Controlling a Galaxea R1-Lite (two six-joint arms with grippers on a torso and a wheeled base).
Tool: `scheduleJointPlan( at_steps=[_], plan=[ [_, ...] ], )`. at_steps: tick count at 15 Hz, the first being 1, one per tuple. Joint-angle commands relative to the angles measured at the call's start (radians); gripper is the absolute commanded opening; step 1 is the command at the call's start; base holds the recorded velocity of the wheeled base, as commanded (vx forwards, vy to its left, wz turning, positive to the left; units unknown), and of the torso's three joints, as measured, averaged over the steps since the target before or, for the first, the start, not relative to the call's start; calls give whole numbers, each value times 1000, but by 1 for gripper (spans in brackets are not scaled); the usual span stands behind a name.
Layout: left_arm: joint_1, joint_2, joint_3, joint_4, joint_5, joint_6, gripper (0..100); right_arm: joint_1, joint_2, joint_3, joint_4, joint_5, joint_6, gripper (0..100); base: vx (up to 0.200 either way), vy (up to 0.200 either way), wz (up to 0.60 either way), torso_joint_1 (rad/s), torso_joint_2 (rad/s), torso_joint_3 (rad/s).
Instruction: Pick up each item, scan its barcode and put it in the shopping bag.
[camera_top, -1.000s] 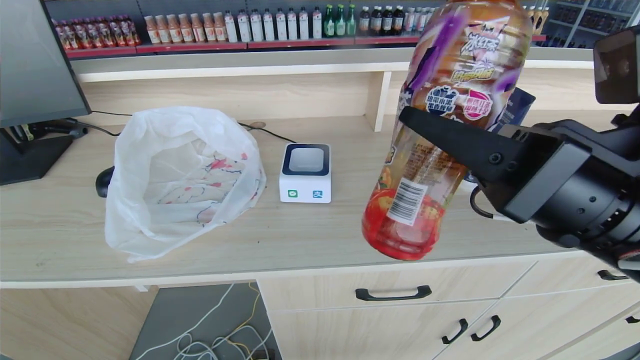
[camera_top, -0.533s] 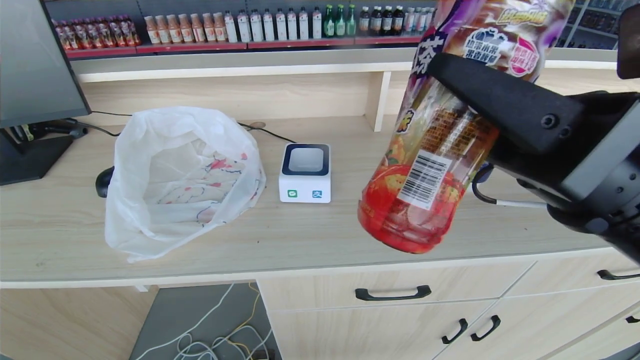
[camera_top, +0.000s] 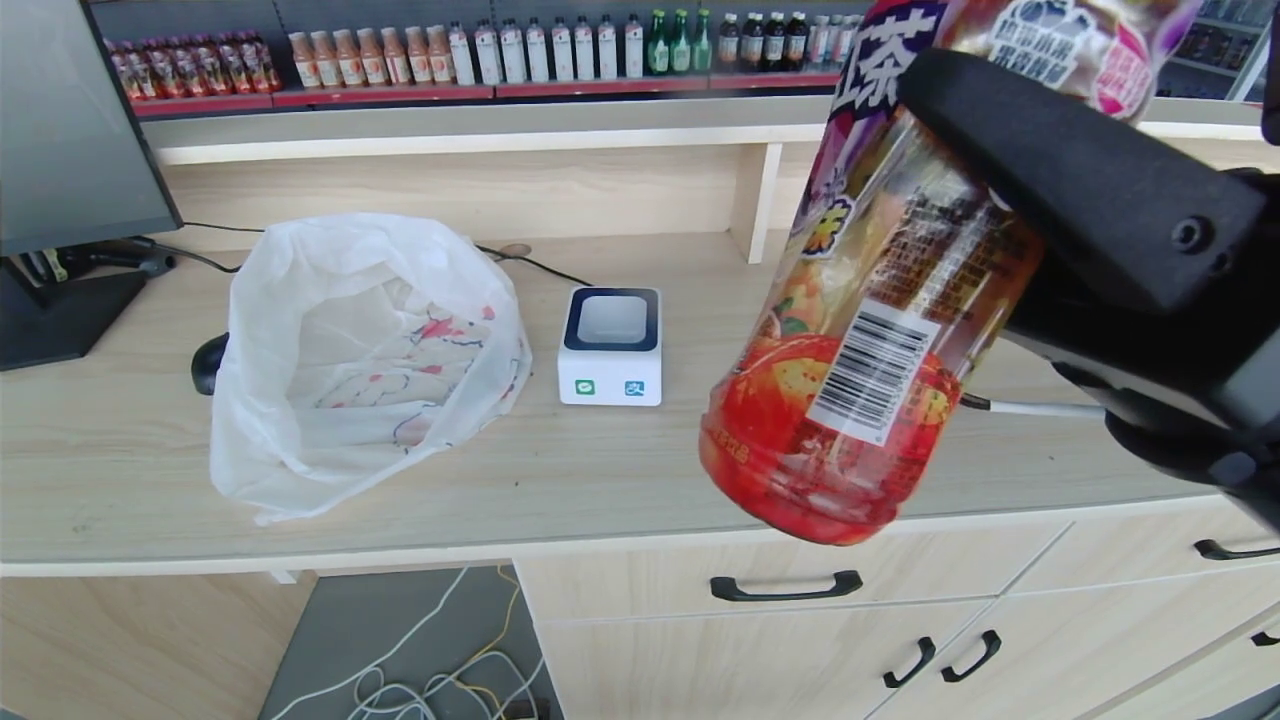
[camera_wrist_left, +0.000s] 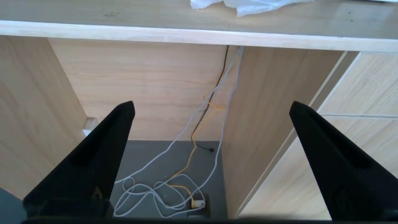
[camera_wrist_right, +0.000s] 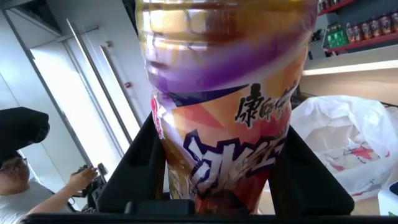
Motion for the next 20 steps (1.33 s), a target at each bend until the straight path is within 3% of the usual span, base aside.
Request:
scheduleJointPlan(
  at_steps=[1, 14, 19, 20],
  plan=[
    [0, 0, 0, 0, 0, 1, 100, 4, 16, 1, -6, 0, 1, 0, 0, 0, 0, 0, 0, 0],
    [0, 1, 0, 0, 0, 1, 100, 9, 39, 12, -17, 0, -2, 0, 0, 0, 0, 0, 0, 0],
    [0, 0, 0, 1, 0, 1, 100, -8, 74, 15, -3, -53, -142, 0, 0, 0, 0, 0, 0, 0],
    [0, 1, 0, 0, 0, 1, 100, -8, 74, 13, 1, -115, -173, 0, 0, 0, 0, 0, 0, 0]
  ],
)
